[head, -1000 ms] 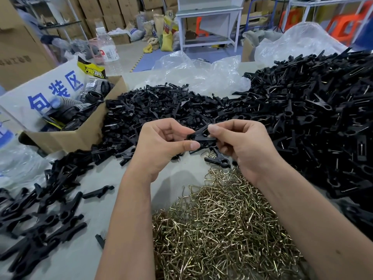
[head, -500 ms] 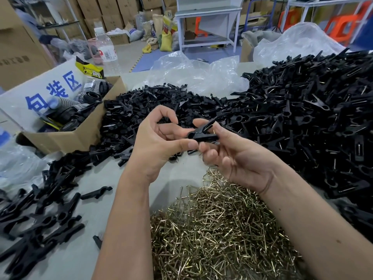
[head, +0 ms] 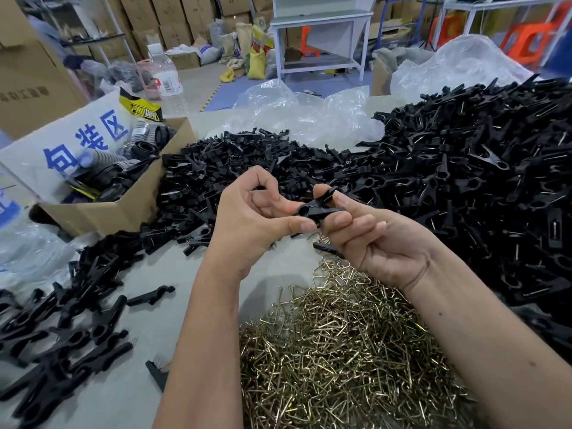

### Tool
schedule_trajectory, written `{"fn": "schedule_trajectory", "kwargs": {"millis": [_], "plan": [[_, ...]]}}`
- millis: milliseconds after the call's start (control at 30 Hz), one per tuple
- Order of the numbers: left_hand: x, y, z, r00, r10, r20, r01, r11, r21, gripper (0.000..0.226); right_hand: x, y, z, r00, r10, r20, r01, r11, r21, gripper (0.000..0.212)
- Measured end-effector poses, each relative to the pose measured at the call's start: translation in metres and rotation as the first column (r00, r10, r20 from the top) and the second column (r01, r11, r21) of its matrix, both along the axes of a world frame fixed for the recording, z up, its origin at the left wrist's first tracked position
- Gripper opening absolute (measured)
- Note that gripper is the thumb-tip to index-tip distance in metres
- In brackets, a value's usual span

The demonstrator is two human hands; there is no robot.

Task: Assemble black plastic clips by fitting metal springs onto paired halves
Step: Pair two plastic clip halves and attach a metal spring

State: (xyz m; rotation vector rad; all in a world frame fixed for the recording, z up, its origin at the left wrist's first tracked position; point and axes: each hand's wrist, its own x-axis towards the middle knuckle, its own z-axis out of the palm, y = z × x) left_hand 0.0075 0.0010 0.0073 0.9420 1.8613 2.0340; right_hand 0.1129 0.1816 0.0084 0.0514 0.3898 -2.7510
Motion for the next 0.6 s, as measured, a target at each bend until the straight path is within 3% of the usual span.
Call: {"fn": "schedule_trajectory", "kwargs": {"millis": [167, 600], "plan": [[0.0009, 0.0014, 0.002, 0.998, 0.028, -0.059, -0.028, 1.0, -0.003, 0.054, 0.0012, 0.0038, -0.0016, 1.0, 0.005, 0.003, -0.005, 0.999, -0.044, 0.034], [-0.0015, 0.0065, -0.0016, 0.985, 0.034, -0.169, -0.025, 0.998, 0.056, 0.053, 0.0007, 0.003, 0.0008, 0.996, -0.089, 0.023, 0.088, 0.995, 0.047, 0.025]]}}
